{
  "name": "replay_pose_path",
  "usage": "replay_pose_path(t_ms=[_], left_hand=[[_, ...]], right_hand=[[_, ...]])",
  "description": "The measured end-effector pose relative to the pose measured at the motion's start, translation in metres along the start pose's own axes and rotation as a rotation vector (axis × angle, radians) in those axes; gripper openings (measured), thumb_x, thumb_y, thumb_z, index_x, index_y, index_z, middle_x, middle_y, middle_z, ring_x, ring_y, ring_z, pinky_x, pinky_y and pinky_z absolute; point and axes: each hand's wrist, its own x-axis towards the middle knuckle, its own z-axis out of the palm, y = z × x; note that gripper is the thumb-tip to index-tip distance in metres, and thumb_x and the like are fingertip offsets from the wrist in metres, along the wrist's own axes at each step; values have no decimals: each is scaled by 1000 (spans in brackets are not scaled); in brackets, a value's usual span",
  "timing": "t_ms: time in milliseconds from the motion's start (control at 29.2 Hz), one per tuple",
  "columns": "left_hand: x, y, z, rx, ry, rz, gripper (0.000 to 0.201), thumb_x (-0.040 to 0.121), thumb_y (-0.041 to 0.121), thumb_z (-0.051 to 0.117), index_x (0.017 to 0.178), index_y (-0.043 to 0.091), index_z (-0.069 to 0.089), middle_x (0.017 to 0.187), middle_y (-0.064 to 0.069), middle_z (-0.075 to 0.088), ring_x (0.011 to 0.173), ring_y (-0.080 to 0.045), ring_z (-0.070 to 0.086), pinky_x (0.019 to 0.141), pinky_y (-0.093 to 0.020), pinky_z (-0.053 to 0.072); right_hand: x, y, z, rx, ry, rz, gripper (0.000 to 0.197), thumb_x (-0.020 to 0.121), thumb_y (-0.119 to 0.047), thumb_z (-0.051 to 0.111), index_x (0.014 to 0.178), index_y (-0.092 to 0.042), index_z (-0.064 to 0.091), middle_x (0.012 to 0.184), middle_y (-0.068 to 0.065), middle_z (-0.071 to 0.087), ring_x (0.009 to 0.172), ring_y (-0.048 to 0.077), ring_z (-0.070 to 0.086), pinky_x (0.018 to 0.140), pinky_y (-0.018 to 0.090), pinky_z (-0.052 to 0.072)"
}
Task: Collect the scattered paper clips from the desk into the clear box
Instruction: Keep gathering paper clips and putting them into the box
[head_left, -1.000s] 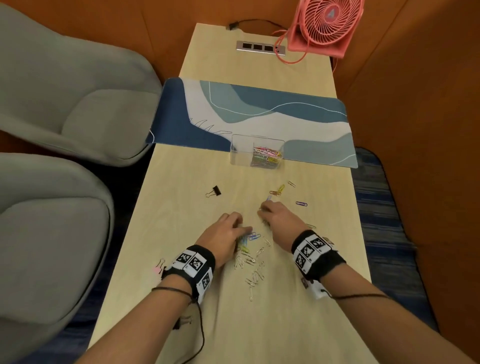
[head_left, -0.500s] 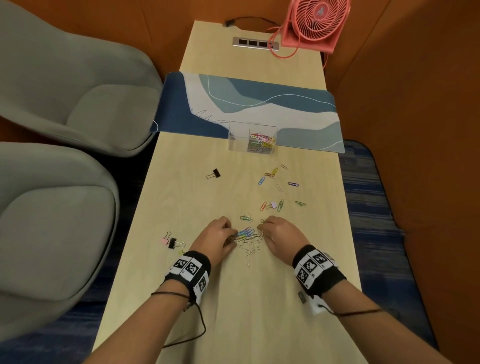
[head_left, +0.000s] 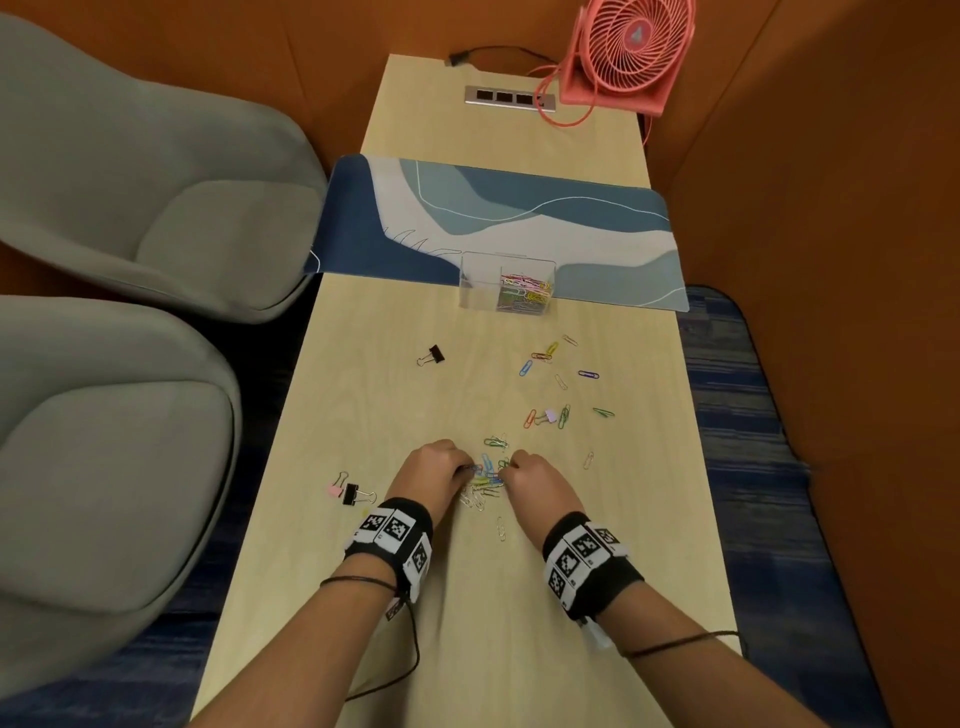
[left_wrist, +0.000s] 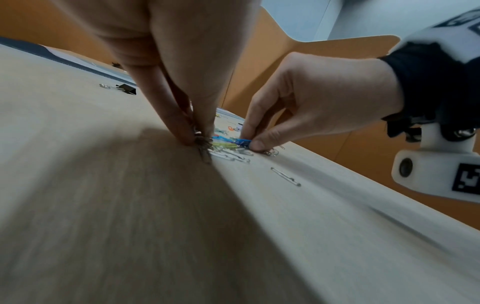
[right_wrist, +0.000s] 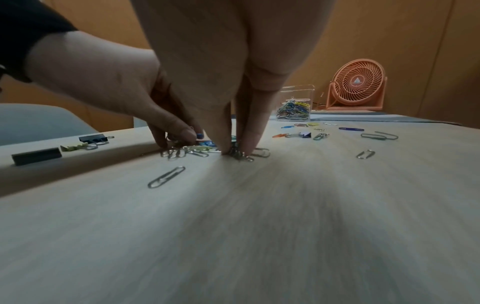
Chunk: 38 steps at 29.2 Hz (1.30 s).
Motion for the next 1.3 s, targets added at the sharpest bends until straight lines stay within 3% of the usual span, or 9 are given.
replay_pose_path(t_ms=[68, 308, 479, 581, 650, 753, 958, 1129, 1300], left_hand=[[2, 0, -3, 4, 4, -16, 17, 93, 21, 59, 100, 14, 74, 94, -7, 68, 88, -26, 63, 81, -36, 49], [5, 5, -24, -53, 76, -46, 15, 91, 23, 63, 97, 16, 75, 95, -3, 73, 90, -22, 65, 83, -33, 50], [21, 7, -45, -192, 172, -96, 10, 87, 21, 68, 89, 22, 78, 84, 9, 74, 73, -2, 62, 72, -12, 46], [43, 9, -59, -324, 240, -116, 7, 83, 19, 74, 86, 22, 79, 73, 13, 70, 63, 7, 56, 63, -2, 37], [60, 12, -70, -404, 264, -106, 6, 81, 18, 76, 85, 22, 79, 69, 12, 70, 61, 4, 57, 63, -5, 40], [88, 21, -88, -455, 272, -43, 6, 81, 17, 77, 85, 20, 79, 69, 6, 72, 62, -2, 60, 66, -14, 48], [157, 37, -119, -404, 321, 39, 8, 82, 18, 76, 88, 15, 78, 74, 2, 73, 71, -16, 67, 73, -24, 56], [214, 47, -127, -389, 374, 52, 5, 82, 16, 76, 87, 14, 77, 75, 1, 73, 71, -13, 68, 77, -26, 57], [249, 46, -110, -290, 288, 64, 7, 82, 15, 74, 89, 14, 77, 81, -1, 74, 74, -13, 68, 83, -29, 57]], right_hand=[[3, 2, -2, -16, 11, -12, 29, 83, 11, 47, 101, -3, 65, 101, 15, 57, 91, 31, 58, 74, 35, 46], [14, 11, -18, 27, -46, 23, 26, 85, 3, 43, 98, -5, 64, 94, 15, 64, 87, 32, 61, 69, 32, 41], [18, 47, -19, 653, 175, 292, 7, 74, -12, 72, 77, -17, 78, 76, -1, 74, 73, 14, 67, 78, 23, 53], [18, 67, -25, 1160, 180, 452, 11, 66, -8, 84, 70, -15, 78, 73, 5, 75, 71, 21, 72, 77, 36, 60], [22, 75, -35, 1350, 195, 485, 12, 66, -3, 83, 74, -8, 77, 80, 14, 74, 76, 28, 72, 77, 43, 60], [33, 83, -58, 1550, 216, 462, 15, 69, 3, 80, 83, 3, 74, 88, 24, 72, 76, 27, 70, 73, 34, 60], [68, 102, -105, 1789, 333, 387, 20, 74, 6, 73, 93, 10, 70, 94, 24, 70, 82, 27, 68, 71, 25, 58], [109, 118, -139, 1968, 434, 340, 12, 81, 7, 66, 92, 7, 68, 89, 16, 70, 77, 20, 67, 71, 22, 57], [139, 130, -153, 1969, 453, 300, 9, 81, 5, 66, 90, 4, 68, 86, 14, 70, 71, 15, 69, 67, 20, 56]])
